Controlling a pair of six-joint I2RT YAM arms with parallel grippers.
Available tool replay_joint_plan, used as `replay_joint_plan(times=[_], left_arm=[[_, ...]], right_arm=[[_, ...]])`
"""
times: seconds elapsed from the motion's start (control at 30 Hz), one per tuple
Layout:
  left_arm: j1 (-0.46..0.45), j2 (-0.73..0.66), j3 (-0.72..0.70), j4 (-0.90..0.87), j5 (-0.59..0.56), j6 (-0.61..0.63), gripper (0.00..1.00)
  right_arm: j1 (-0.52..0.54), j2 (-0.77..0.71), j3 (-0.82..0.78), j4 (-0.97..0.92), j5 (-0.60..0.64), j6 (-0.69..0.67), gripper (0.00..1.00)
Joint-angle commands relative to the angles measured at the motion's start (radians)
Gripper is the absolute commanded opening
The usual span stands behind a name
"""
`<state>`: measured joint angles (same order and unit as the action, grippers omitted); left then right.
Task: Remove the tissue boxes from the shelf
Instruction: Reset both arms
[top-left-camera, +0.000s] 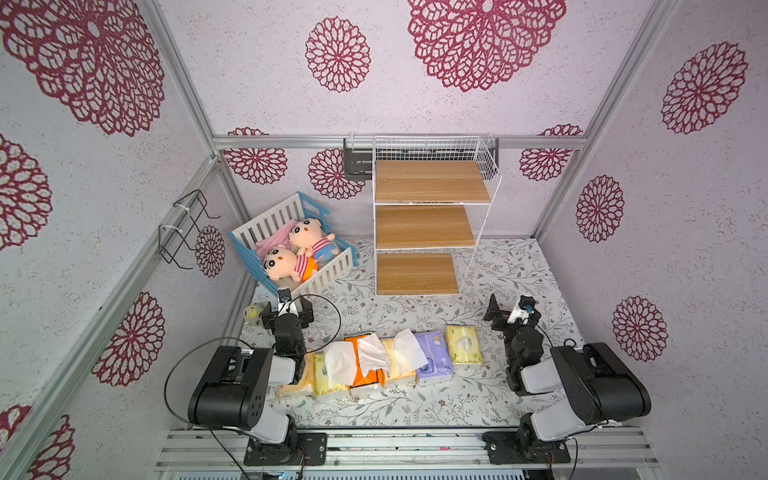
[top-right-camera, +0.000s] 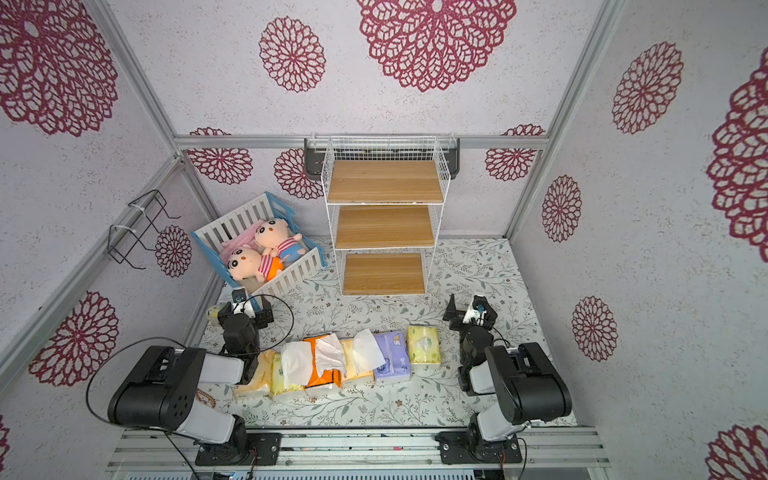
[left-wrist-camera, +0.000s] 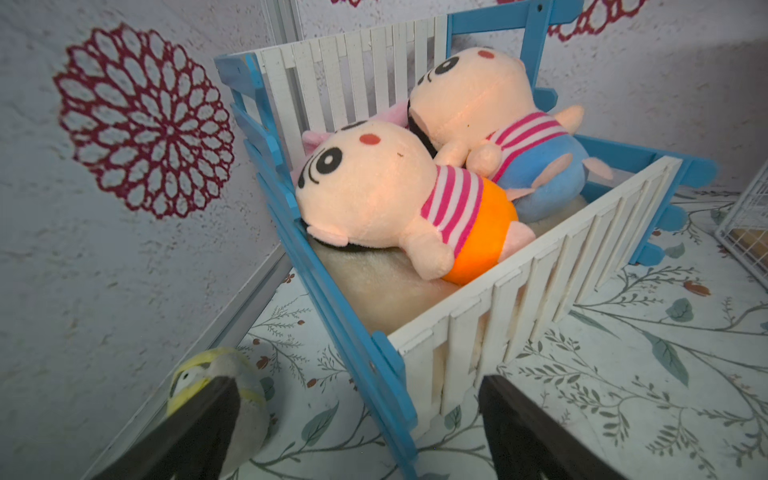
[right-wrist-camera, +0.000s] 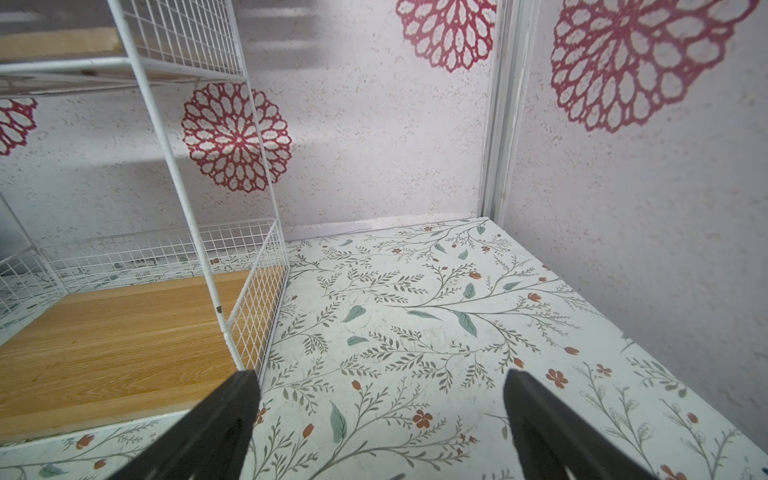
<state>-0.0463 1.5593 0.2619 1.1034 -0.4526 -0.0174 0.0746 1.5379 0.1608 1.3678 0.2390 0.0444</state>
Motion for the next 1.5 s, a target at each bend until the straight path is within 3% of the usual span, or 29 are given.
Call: replay_joint_plan(times=[0.0,0.17,0.3,0.9,1.03,1.47], left_arm=[[0.032,0.024,0.007,0.118,0.045,-0.012,0.97],[0.098,-0.011,0.129,-0.170,0.118,-0.079,0.97],[0.155,-0.013,0.164,-0.247,0.207,-0.120,0.97],[0.158,-0.008,0.166,-0.239,0.222,-0.119,0.97],[0.160,-0.007,0.163,-0.235,0.224,-0.120,0.97],[0.160,-0.010,0.160,-0.231,0.224,-0.119,0.97]], right_arm=[[-0.006,0.001,0.019,0.036,0.001,-0.011,0.99],[-0.006,0.001,0.018,0.037,0.001,-0.011,0.99],[-0.005,0.001,0.018,0.037,0.001,-0.013,0.99],[-0.004,0.001,0.021,0.032,0.000,-0.014,0.99],[-0.005,0.001,0.011,0.052,-0.057,-0.038,0.99],[-0.004,-0.001,0.022,0.031,-0.014,-0.019,0.99]])
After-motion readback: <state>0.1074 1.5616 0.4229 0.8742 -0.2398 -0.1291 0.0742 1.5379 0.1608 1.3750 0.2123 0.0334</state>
